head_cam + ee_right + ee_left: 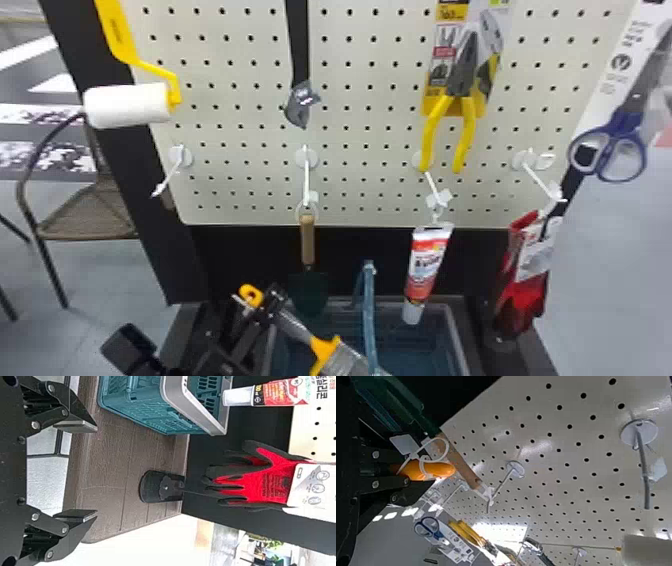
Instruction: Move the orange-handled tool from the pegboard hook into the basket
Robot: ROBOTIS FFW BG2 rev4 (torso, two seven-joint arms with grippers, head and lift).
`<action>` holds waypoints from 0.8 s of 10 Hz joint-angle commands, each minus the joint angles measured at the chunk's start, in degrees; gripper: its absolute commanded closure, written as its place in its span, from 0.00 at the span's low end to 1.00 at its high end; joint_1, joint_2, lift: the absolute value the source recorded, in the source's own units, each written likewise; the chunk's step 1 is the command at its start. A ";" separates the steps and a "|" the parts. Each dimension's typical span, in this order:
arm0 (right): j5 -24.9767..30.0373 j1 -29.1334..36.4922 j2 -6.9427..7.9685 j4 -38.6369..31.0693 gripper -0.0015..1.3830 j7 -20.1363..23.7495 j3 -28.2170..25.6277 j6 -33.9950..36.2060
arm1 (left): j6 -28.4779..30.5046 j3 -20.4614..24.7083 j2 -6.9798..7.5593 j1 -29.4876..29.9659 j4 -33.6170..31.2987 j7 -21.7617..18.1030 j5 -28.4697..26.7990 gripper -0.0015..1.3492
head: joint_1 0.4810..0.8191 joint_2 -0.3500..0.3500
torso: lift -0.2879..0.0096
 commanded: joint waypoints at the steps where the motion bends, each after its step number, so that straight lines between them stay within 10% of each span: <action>1: 0.00 0.00 0.23 0.03 0.36 0.06 0.00 0.11 | -0.35 -1.51 0.00 -0.43 1.83 0.05 0.19 0.87 | 0.20 0.50 | 0.63; 8: -0.35 0.00 0.23 0.31 0.36 0.33 0.00 0.55 | 0.44 -5.29 -0.18 -2.40 4.93 0.05 0.72 0.85 | 0.20 0.50 | 0.63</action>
